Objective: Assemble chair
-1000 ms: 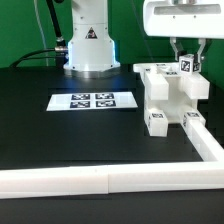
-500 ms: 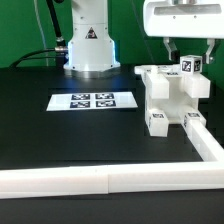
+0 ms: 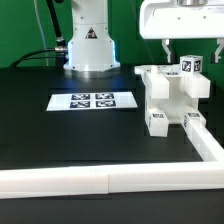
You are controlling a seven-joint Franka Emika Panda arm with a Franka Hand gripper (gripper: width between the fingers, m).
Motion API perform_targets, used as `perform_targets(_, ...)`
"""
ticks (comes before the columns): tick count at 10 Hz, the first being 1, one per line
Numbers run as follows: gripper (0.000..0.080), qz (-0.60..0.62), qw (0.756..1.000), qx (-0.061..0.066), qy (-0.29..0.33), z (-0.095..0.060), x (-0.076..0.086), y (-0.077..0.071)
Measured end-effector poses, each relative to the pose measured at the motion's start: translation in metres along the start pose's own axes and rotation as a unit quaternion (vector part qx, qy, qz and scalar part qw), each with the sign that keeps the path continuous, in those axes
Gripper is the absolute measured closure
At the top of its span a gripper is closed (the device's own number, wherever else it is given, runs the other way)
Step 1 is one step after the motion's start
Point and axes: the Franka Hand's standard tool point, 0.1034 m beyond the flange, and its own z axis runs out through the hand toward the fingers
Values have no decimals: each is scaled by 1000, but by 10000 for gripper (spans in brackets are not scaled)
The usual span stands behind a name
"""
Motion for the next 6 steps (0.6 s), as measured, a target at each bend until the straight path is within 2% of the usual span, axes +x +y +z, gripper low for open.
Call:
perform_targets(3, 150, -110, 994, 1, 3, 0, 2, 0)
perform_targets(6, 150, -234, 972, 0, 3, 0, 2, 1)
